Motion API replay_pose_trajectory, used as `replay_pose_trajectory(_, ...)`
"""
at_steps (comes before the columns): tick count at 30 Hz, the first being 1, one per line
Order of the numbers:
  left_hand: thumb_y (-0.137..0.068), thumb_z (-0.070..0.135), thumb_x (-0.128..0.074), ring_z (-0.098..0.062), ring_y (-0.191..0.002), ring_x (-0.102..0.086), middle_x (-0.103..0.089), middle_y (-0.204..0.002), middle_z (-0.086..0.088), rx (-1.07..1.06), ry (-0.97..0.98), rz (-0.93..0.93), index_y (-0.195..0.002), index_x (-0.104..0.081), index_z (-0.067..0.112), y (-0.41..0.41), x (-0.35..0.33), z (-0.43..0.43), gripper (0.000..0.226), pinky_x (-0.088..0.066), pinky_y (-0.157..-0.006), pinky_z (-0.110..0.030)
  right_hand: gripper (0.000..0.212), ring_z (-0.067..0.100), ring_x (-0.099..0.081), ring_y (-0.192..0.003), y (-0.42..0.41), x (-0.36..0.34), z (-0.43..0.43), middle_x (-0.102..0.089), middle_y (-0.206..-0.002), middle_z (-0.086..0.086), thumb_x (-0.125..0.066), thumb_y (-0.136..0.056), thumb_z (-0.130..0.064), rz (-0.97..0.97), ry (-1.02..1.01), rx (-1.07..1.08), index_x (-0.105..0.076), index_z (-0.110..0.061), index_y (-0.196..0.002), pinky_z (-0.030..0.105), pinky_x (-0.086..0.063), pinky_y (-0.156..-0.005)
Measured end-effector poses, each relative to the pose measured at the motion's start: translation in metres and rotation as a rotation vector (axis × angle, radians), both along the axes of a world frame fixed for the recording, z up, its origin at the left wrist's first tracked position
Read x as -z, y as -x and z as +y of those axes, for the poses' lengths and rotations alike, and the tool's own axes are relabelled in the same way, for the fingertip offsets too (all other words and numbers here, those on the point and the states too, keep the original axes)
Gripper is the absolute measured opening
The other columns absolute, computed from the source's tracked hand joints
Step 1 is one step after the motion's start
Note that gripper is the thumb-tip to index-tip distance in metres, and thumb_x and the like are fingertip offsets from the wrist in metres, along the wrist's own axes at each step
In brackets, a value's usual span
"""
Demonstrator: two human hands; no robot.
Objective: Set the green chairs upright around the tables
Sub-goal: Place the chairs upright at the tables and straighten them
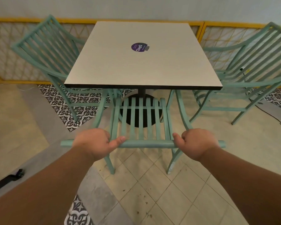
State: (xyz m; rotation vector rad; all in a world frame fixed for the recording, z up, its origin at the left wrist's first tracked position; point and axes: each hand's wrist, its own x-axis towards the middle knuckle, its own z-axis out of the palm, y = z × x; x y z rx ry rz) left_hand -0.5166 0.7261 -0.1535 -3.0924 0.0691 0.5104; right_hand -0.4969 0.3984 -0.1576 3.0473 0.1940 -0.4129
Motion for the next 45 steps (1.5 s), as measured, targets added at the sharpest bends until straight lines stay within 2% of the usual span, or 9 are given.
replay_pose_trajectory(5, -0.058, 0.101, 0.008, -0.011, -0.062, -0.063, -0.064, -0.065, 0.004, -0.003, -0.002, -0.01, -0.069, -0.064, 0.025, -0.008, 0.005, 0.001, 0.105, -0.055, -0.061, -0.032, 0.07, 0.016, -0.062, -0.063, -0.008, 0.003, 0.0, -0.064, -0.067, -0.001, -0.017, -0.099, -0.068, -0.008, -0.006, 0.001, -0.065, -0.024, -0.073, 0.038, -0.058, -0.064)
replay_pose_trajectory(9, -0.054, 0.099, 0.018, -0.013, -0.074, -0.061, -0.066, -0.073, 0.005, -0.002, -0.063, 0.059, -0.074, -0.065, 0.028, -0.009, 0.0, -0.002, 0.111, -0.051, -0.079, -0.039, 0.075, 0.017, -0.06, -0.074, -0.005, 0.001, -0.002, -0.064, -0.075, -0.002, -0.007, -0.095, -0.074, 0.03, -0.012, -0.02, -0.062, -0.026, -0.079, 0.039, -0.053, -0.072)
replay_pose_trajectory(12, -0.06, 0.092, 0.017, -0.021, -0.112, -0.053, -0.065, -0.113, 0.004, -0.012, -0.202, 0.044, -0.111, -0.067, 0.034, -0.001, -0.013, -0.008, 0.114, -0.036, -0.101, -0.054, 0.072, 0.025, -0.054, -0.108, 0.003, -0.009, 0.005, -0.063, -0.104, 0.0, -0.008, -0.096, -0.074, 0.015, 0.036, -0.006, -0.061, -0.025, -0.1, 0.047, -0.042, -0.097)
replay_pose_trajectory(14, -0.065, 0.091, 0.01, -0.023, -0.135, -0.044, -0.053, -0.144, 0.003, -0.021, -0.14, -0.034, -0.144, -0.048, 0.034, 0.012, -0.029, -0.014, 0.113, -0.033, -0.108, -0.056, 0.068, 0.028, -0.051, -0.122, 0.017, -0.02, 0.006, -0.062, -0.123, 0.002, -0.016, -0.098, -0.072, -0.034, -0.027, 0.048, -0.058, -0.024, -0.121, 0.047, -0.04, -0.104)
replay_pose_trajectory(17, -0.079, 0.086, -0.005, -0.024, -0.154, -0.02, -0.024, -0.168, 0.001, -0.077, 0.085, -0.158, -0.161, -0.018, 0.033, 0.039, -0.063, -0.017, 0.099, -0.021, -0.121, -0.056, 0.074, 0.027, -0.048, -0.129, 0.044, -0.049, 0.004, -0.06, -0.135, 0.002, -0.018, -0.095, -0.075, -0.107, -0.121, 0.051, -0.053, -0.025, -0.136, 0.048, -0.039, -0.109)
replay_pose_trajectory(22, -0.088, 0.082, -0.024, -0.024, -0.157, -0.011, -0.014, -0.171, 0.003, -0.03, 0.081, -0.302, -0.162, -0.003, 0.035, 0.071, -0.135, -0.01, 0.09, -0.018, -0.124, -0.054, 0.091, 0.031, -0.027, -0.151, 0.085, -0.124, 0.002, -0.04, -0.161, 0.003, -0.024, -0.088, -0.084, -0.2, -0.091, 0.067, -0.03, -0.028, -0.159, 0.054, -0.016, -0.125)
replay_pose_trajectory(27, -0.089, 0.08, -0.031, -0.025, -0.156, -0.013, -0.016, -0.17, 0.002, 0.047, 0.137, -0.418, -0.162, -0.007, 0.037, 0.101, -0.211, -0.012, 0.088, -0.02, -0.124, -0.054, 0.099, 0.031, -0.02, -0.156, 0.129, -0.197, 0.007, -0.03, -0.167, 0.004, -0.02, -0.083, -0.087, -0.285, -0.095, 0.094, -0.021, -0.029, -0.164, 0.054, -0.016, -0.126)
replay_pose_trajectory(34, -0.087, 0.08, -0.032, -0.026, -0.155, -0.019, -0.02, -0.169, 0.002, 0.096, 0.141, -0.504, -0.161, -0.01, 0.038, 0.128, -0.275, -0.005, 0.087, -0.025, -0.121, -0.055, 0.102, 0.033, -0.025, -0.154, 0.173, -0.266, 0.013, -0.037, -0.164, 0.006, -0.015, -0.08, -0.086, -0.405, -0.115, 0.108, -0.027, -0.025, -0.162, 0.056, -0.016, -0.125)
replay_pose_trajectory(45, -0.088, 0.078, -0.031, -0.025, -0.153, -0.023, -0.023, -0.168, 0.003, 0.284, 0.103, -0.462, -0.161, -0.011, 0.037, 0.131, -0.276, -0.063, 0.085, -0.028, -0.12, -0.053, 0.099, 0.03, -0.038, -0.147, 0.229, -0.264, -0.047, -0.05, -0.155, 0.005, -0.02, -0.082, -0.085, -0.412, -0.114, 0.237, -0.033, -0.024, -0.159, 0.054, -0.023, -0.123)
